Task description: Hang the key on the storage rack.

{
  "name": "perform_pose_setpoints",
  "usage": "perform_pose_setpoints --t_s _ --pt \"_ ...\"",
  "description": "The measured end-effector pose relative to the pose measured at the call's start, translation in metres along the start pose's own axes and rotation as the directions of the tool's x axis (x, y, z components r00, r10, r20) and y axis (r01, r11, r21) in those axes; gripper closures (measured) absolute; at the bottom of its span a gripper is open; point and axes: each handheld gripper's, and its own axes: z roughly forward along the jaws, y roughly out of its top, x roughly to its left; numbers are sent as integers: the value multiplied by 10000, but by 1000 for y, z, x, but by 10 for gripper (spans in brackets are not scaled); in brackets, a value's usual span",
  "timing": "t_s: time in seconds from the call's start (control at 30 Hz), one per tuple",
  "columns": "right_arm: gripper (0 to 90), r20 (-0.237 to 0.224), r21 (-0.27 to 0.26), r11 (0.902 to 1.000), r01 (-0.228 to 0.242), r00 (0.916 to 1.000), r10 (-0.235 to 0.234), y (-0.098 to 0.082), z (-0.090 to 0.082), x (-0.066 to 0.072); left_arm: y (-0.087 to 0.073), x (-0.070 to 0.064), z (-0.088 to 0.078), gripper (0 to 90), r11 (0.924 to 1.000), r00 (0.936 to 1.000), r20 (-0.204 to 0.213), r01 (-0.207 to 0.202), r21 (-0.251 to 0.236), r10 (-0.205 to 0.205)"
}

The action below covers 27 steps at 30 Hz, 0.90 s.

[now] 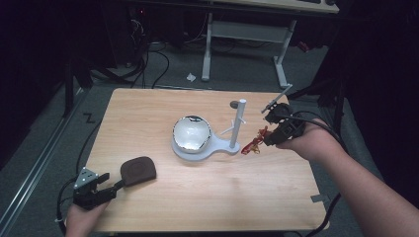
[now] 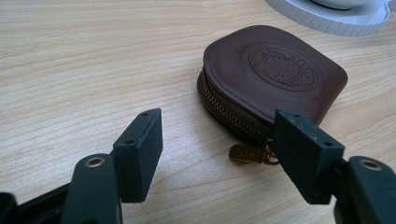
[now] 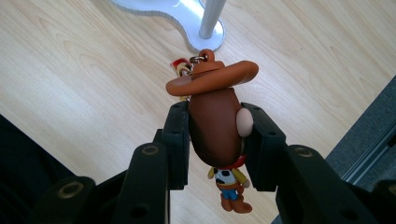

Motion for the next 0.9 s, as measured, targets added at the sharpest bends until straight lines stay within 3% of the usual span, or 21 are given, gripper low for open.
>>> perform_pose_setpoints --t_s 0.63,0.67,0.9 --pt "653 304 -251 9994 -234 9992 241 27 -5 -4 -1 1 0 343 10000 10000 54 64 -16 -64" --pt "653 343 -341 9994 -54 9994 66 30 -5 -4 -1 1 0 343 10000 10000 52 65 -14 -65" --pt "653 335 -501 9987 45 9994 -28 38 -9 -1 -1 1 0 343 10000 9999 71 73 -1 -73"
